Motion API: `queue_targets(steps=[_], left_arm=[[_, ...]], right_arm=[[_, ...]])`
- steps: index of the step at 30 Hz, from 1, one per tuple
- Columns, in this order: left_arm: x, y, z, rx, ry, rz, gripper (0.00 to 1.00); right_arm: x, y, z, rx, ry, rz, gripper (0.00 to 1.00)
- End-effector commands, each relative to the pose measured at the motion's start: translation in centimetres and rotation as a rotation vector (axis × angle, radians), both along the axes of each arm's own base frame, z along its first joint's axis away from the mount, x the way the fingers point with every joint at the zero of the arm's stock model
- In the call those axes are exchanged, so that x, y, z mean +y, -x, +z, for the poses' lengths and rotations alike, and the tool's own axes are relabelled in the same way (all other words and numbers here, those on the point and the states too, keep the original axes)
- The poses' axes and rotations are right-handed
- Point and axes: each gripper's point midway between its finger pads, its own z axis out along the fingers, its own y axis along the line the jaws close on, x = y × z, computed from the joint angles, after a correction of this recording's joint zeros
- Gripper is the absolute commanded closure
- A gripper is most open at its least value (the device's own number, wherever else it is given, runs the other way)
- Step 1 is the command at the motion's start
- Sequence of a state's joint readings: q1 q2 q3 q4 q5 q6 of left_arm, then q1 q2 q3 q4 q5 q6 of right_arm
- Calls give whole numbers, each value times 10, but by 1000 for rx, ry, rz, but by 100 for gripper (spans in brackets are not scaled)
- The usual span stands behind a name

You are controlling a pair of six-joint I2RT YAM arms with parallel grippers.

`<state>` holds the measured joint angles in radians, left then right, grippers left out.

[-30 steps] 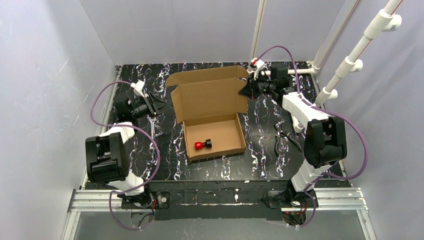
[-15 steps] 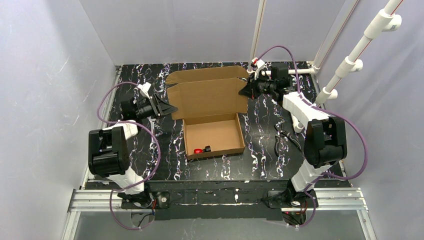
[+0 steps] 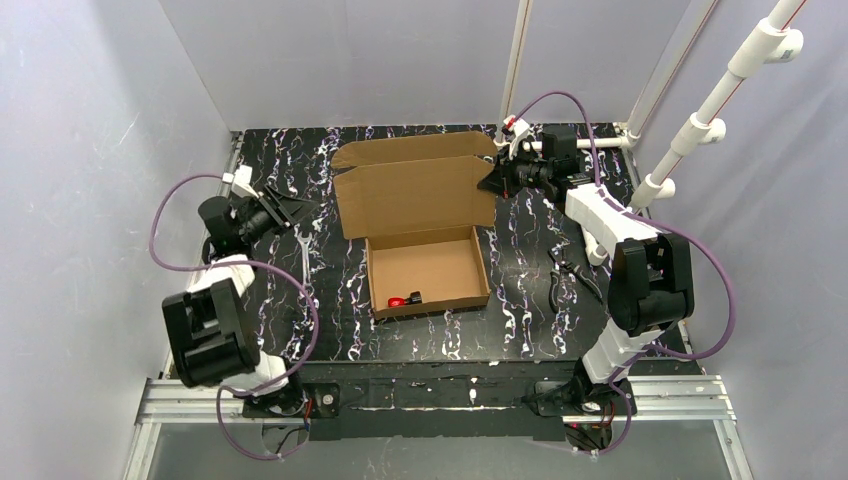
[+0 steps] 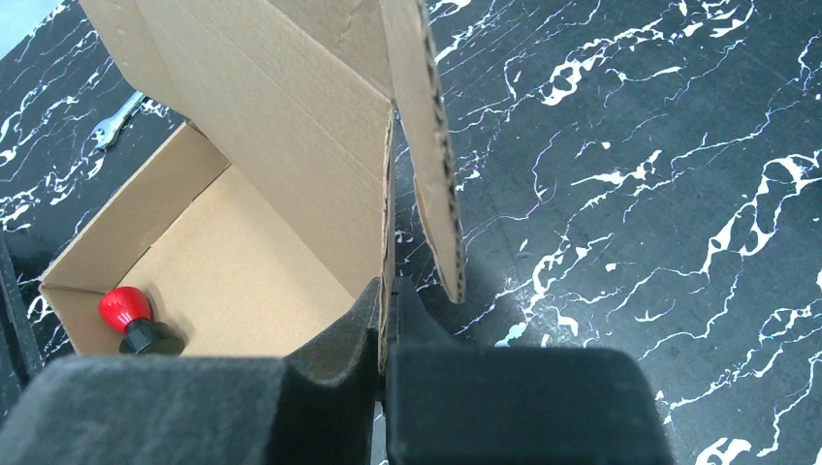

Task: Fold the paper box
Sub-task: Close the paper box at the center of the board.

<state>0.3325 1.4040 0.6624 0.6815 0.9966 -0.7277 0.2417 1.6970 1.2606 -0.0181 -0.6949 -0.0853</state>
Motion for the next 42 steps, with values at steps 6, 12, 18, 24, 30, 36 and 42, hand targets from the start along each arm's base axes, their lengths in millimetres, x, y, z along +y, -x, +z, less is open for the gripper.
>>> queue_targets(steps=[6,12,18,24,30,36,42], left_arm=[[-23,-27,-25,112,62,-92,77],[-53,-26,-30,121,62,-204,77],[-78,-7,-20,81,50,-307,75],[-88,8,-10,61,60,-364,71],[-90,8,-15,76,66,-371,67],[-103,-2,-19,69,48,-392,58],[-110,-7,-18,33,19,-407,51]], right_arm=[[2,-3,1,-10,0,14,99],[2,-3,1,-9,0,14,99],[2,-4,-1,-5,1,14,99],[1,-6,-3,0,11,1,99],[3,-6,-5,8,10,10,99],[8,0,-4,7,2,37,99],[11,3,-2,7,-7,56,99]])
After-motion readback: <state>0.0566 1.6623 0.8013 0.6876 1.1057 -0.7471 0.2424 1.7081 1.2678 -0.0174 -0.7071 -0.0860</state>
